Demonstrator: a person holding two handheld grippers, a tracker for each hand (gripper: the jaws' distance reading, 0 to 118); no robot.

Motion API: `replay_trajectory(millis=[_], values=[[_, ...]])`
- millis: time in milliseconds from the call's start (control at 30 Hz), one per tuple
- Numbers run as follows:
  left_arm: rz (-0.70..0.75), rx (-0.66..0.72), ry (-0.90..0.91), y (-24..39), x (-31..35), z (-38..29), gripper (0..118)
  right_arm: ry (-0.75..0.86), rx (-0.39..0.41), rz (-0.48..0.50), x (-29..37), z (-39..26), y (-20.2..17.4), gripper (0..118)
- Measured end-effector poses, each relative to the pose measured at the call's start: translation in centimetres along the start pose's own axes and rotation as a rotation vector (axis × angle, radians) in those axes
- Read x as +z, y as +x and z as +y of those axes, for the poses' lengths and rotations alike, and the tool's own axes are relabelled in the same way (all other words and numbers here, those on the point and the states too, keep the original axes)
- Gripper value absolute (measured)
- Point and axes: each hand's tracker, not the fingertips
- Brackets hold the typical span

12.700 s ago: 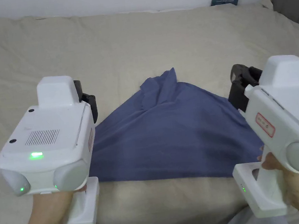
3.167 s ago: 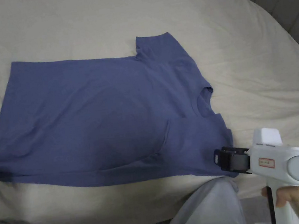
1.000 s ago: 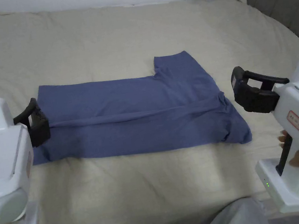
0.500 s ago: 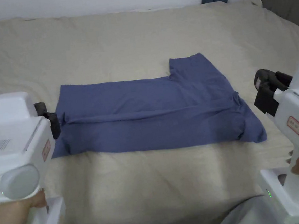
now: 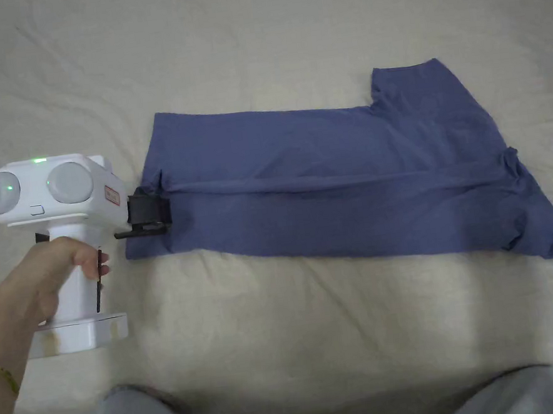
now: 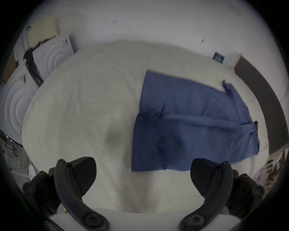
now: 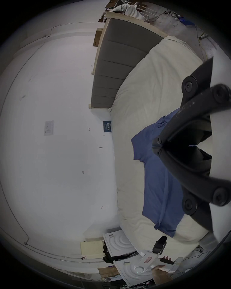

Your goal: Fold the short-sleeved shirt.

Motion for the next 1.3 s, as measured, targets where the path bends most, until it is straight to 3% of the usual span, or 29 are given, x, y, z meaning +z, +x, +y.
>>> replay_trajectory(millis=[67,100,200,233,300,333,367,400,600,633,667,700,733,767,833,900,1000,1100,1133,1200,1233,1267,1300], values=[[0.021,0.002,-0.038,0.0,-1.4,-0.2,102,-0.02,0.001,-0.005,-0.6,-0.3,0.0,1],[0.032,0.001,-0.035,0.1,-2.1,-0.2,87,-0.028,0.004,-0.009,-0.9,-0.4,0.0,1],[0.053,0.012,-0.054,0.3,-3.7,-0.2,61,-0.05,0.01,-0.014,-1.5,-0.6,-0.2,1],[0.043,0.021,-0.063,0.4,-4.0,-0.3,57,-0.055,0.012,-0.013,-1.7,-0.7,-0.2,1],[0.039,0.026,-0.046,0.7,-3.7,-0.4,36,-0.065,0.02,-0.016,-1.9,-0.7,-0.3,1],[0.023,0.01,-0.029,0.8,-3.4,-0.5,29,-0.069,0.024,-0.017,-2.0,-0.8,-0.3,1],[-0.001,-0.001,-0.016,1.0,-3.1,-0.6,29,-0.074,0.027,-0.017,-2.2,-0.8,-0.3,1],[0.003,0.005,-0.018,1.1,-3.0,-0.6,10,-0.082,0.028,-0.015,-2.4,-0.8,-0.2,1],[-0.055,0.038,0.044,0.5,0.2,-0.2,8,-0.187,0.035,-0.006,-5.6,1.0,1.4,6],[-0.061,0.032,0.064,0.5,1.1,-0.1,8,-0.252,0.051,0.003,-6.9,1.5,2.1,21],[-0.055,0.021,0.076,0.6,1.7,0.0,8,-0.326,0.054,0.011,-8.2,2.0,3.0,49],[-0.057,0.008,0.092,0.6,2.2,0.2,8,-0.392,0.033,0.024,-9.8,2.2,3.9,91],[-0.061,0.002,0.108,0.6,2.7,0.4,8,-0.458,0.004,0.026,-11.3,2.1,4.7,112],[-0.063,0.0,0.114,0.7,3.1,0.5,8,-0.471,-0.024,0.016,-12.3,1.9,5.3,118],[-0.067,-0.001,0.121,1.2,3.7,0.5,8,-0.532,-0.068,-0.007,-14.6,1.2,6.9,118],[-0.069,-0.005,0.126,1.4,3.8,0.4,8,-0.613,-0.042,-0.061,-16.8,-0.1,8.0,118],[-0.057,-0.005,0.112,1.1,3.0,0.5,8,-0.725,0.068,-0.144,-19.3,-3.0,8.7,118],[-0.049,0.01,0.086,0.7,2.1,0.2,8,-0.817,0.062,-0.173,-20.6,-5.9,9.3,114],[-0.047,0.016,0.078,0.5,1.9,0.1,8,-0.839,0.048,-0.177,-20.8,-6.7,9.6,98],[-0.044,0.03,0.066,0.3,1.5,-0.2,8,-0.824,0.008,-0.172,-20.7,-7.6,9.9,51],[-0.048,0.036,0.056,0.1,1.2,-0.3,8,-0.826,-0.075,-0.112,-20.6,-7.9,10.2,44],[-0.045,0.039,0.048,0.1,1.0,-0.4,8,-0.81,-0.131,-0.11,-20.3,-7.7,10.0,27],[-0.04,0.038,0.044,0.0,1.0,-0.4,8,-0.805,-0.111,-0.125,-20.1,-7.2,9.8,13]])
